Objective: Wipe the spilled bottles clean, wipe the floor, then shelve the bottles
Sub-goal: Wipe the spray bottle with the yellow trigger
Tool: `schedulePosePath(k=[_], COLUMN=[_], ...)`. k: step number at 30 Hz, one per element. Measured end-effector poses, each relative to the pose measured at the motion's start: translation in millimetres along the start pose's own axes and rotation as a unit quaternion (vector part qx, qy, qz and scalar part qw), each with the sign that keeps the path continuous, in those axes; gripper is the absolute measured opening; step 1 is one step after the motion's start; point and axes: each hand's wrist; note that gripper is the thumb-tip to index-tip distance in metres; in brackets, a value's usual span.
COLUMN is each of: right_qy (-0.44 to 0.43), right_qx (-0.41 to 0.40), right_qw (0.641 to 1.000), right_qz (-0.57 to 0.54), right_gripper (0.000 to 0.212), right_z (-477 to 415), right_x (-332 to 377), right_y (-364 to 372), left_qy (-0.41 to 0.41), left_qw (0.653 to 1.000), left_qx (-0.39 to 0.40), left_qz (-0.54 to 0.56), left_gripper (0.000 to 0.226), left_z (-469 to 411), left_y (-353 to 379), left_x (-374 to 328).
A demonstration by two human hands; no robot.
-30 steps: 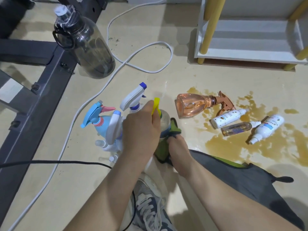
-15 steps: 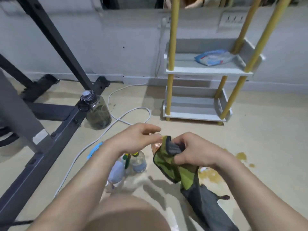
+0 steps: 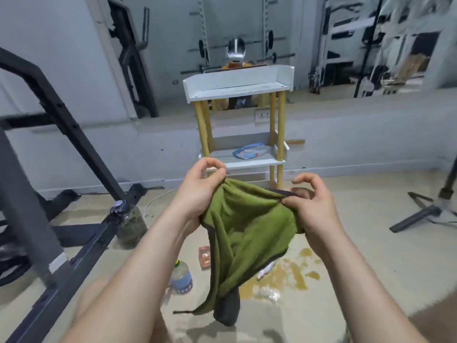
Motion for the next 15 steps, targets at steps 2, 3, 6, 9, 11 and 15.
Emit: schedulePosePath(k=[2,3,6,9,11,15], right_qy=[0.102,0.137,0.154,0.043,-0.097,-0.337], right_qx=[0.055,0.073,0.112,0.242,0.335,0.312], right_qw=[0.985,0.977,0.978,0.960,0.838,0.617], right_qz=[-0.129,-0.146,-0.089,0.137,0.420,0.639], right_gripper=[0.041,0.040,0.038,0.022,0.018,0.026], right_z=[-2.1,-6.0,-20.0,-27.2,-25.1,-10.9], right_x=[6.7,9.3,13.4,17.7,16.7,2.3], right_y=[-17.8,-27.3,-55.0,-71.9,-75.3,-77.9], left_qy=[0.006,0.010,-0.012,0.064,0.031,-0.185], left_qw=[0.995,0.982,0.877,0.737,0.757,0.847], left_qx=[0.059,0.101,0.218,0.245,0.246,0.294], left_qz=[-0.076,-0.159,-0.427,-0.626,-0.605,-0.403], left_gripper=[0.006,0.012,0.046,0.030,0.021,0.062], left_z=[12.2,16.4,23.7,19.0,12.0,-0.5], left_y=[2.7,1.8,-2.9,-6.1,-12.3,-23.8], left_x=[-3.2,-3.6,-1.9,11.8,21.8,37.0])
Point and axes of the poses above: each hand's wrist, its own z-axis away from the middle knuckle, its own y-axis out of the palm, x = y × z, and after that the axes turned 11 degrees about z, right-handed
